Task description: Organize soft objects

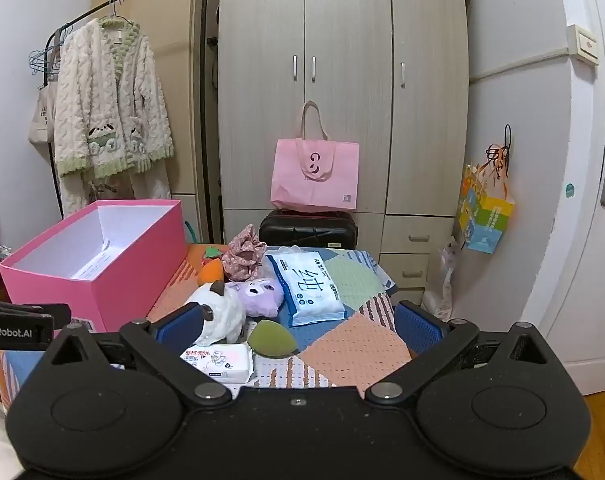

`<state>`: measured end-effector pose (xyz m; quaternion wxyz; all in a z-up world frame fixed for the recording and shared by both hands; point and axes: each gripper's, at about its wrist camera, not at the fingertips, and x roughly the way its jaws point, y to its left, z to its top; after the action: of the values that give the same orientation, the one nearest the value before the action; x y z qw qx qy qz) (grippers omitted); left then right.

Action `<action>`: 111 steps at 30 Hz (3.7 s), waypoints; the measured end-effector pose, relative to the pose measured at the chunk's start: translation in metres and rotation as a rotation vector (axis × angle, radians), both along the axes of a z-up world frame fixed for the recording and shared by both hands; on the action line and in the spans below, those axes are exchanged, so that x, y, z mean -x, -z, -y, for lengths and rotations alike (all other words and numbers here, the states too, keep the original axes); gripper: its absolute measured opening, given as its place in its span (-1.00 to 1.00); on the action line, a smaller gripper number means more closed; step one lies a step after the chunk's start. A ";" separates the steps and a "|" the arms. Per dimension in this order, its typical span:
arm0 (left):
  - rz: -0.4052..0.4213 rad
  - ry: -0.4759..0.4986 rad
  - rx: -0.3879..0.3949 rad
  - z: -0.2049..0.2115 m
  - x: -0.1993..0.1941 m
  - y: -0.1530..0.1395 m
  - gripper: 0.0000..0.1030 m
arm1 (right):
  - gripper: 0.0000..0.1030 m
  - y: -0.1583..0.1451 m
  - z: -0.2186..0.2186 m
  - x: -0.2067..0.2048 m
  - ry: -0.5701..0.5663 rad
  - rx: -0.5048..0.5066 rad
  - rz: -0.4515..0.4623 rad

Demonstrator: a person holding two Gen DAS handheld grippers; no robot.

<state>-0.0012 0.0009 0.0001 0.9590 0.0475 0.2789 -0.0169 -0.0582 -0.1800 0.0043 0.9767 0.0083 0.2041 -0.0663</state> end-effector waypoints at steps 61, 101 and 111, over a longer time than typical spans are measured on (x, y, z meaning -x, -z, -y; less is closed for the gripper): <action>-0.061 0.044 -0.021 0.003 0.015 0.021 1.00 | 1.00 0.017 0.005 0.021 0.000 0.013 -0.074; 0.007 0.144 0.081 0.023 0.009 0.021 1.00 | 1.00 0.024 0.030 0.012 -0.054 0.018 0.086; 0.029 0.214 0.116 0.056 -0.016 0.049 0.95 | 1.00 0.046 0.063 -0.031 -0.215 -0.105 0.024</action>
<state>0.0152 -0.0549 -0.0486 0.9568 0.0218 0.2569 -0.1344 -0.0273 -0.2428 -0.0415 0.9788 0.0382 0.1953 0.0494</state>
